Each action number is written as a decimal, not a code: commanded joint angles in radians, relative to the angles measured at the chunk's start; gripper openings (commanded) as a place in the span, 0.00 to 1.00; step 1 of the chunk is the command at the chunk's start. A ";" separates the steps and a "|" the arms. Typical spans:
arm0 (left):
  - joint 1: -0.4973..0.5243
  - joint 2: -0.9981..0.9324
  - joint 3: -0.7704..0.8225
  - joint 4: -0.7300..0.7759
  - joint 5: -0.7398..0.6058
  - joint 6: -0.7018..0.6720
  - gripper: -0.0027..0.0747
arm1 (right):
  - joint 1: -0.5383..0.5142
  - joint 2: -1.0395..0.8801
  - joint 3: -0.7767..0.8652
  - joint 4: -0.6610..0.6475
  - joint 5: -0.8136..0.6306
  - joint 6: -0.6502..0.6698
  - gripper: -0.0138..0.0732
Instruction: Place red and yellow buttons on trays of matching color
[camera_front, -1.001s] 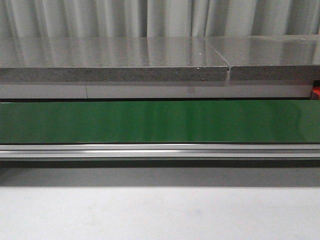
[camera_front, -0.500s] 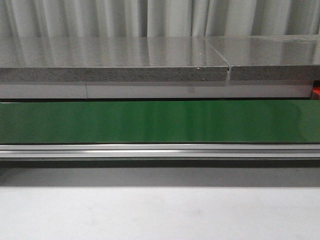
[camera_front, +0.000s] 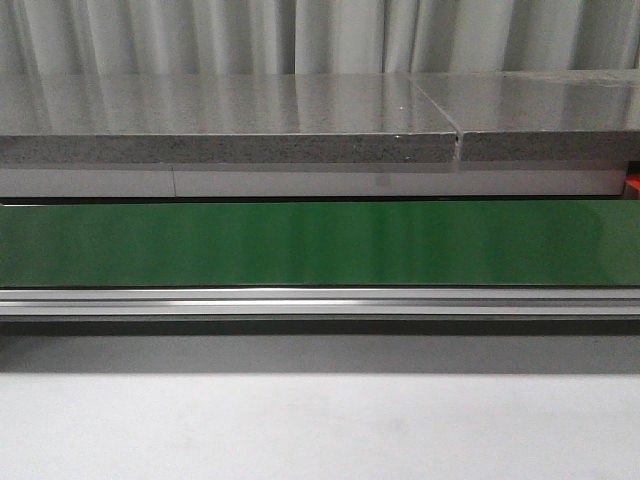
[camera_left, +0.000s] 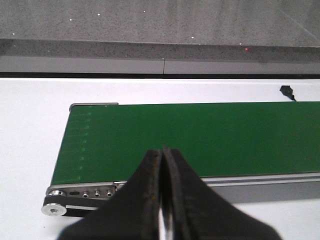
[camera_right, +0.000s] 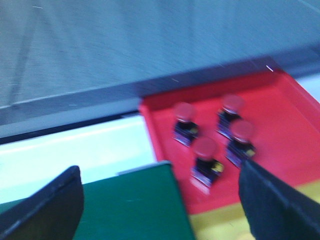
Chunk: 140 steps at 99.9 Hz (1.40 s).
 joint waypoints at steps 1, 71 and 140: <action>-0.009 0.008 -0.028 -0.008 -0.073 0.000 0.01 | 0.068 -0.070 -0.024 0.005 -0.032 -0.055 0.88; -0.009 0.008 -0.028 -0.008 -0.073 0.000 0.01 | 0.188 -0.498 0.120 0.005 0.289 -0.133 0.29; -0.009 0.008 -0.028 -0.008 -0.073 0.000 0.01 | 0.188 -0.498 0.120 0.005 0.296 -0.133 0.08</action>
